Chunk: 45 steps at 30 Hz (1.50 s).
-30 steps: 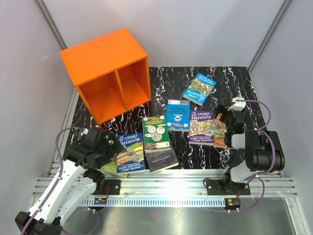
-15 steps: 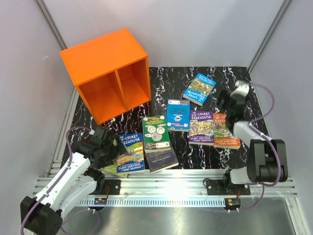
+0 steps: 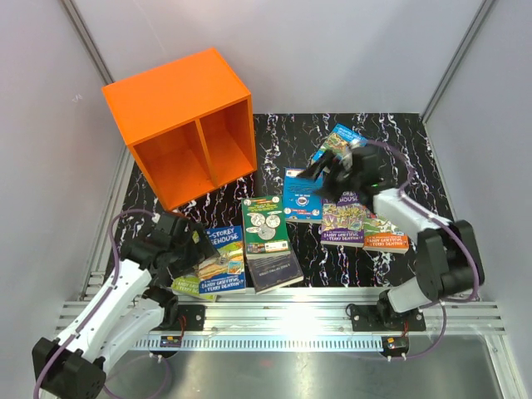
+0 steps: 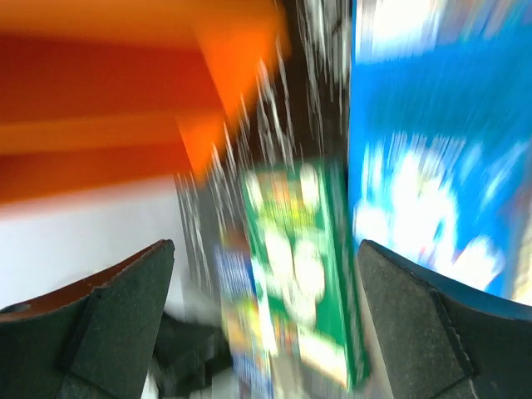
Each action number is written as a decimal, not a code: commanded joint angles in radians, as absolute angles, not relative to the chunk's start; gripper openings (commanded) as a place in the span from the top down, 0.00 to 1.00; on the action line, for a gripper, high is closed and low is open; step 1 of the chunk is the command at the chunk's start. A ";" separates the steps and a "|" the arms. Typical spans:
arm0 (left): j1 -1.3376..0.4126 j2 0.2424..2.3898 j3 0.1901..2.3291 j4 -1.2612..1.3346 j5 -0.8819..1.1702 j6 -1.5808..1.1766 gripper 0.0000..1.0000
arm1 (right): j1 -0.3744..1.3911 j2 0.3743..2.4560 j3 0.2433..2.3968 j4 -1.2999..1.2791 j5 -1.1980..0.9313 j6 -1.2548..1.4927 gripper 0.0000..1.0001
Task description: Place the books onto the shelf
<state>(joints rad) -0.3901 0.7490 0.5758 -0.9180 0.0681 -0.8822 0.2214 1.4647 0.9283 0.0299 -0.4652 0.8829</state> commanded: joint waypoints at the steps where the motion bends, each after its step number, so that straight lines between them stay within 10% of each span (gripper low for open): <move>1: -0.394 0.704 0.620 -0.897 0.072 -0.868 0.01 | 0.345 1.492 0.905 -0.023 -0.583 0.960 0.00; 28: -0.396 0.453 0.591 -1.089 0.063 -0.946 0.01 | 0.528 1.799 0.945 0.091 -0.523 0.902 0.08; 42: -0.396 0.408 0.568 -1.115 0.078 -0.951 0.01 | 0.529 1.910 1.163 -0.120 -0.483 0.729 0.99; 45: -0.394 0.387 0.565 -1.118 0.075 -0.959 0.01 | 0.529 1.870 1.128 -0.094 -0.508 0.735 1.00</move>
